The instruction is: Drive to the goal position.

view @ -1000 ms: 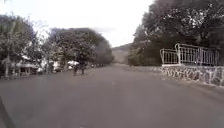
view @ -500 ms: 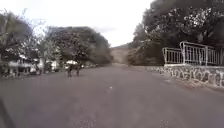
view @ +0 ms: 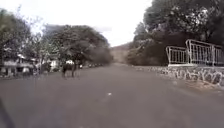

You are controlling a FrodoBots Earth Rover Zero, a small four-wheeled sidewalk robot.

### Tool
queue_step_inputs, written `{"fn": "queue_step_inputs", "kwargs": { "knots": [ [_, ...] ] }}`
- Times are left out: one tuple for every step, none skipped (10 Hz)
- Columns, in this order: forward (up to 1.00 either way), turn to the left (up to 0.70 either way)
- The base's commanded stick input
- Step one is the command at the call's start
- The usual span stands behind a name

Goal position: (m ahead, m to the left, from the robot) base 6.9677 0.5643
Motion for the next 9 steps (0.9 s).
{"fn": "queue_step_inputs", "kwargs": {
  "knots": [
    [1.00,0.00],
    [1.00,0.00],
    [1.00,0.00],
    [1.00,0.00],
    [1.00,0.00],
    [1.00,0.00],
    [1.00,0.00],
    [1.00,0.00],
    [1.00,0.00]
  ]
}}
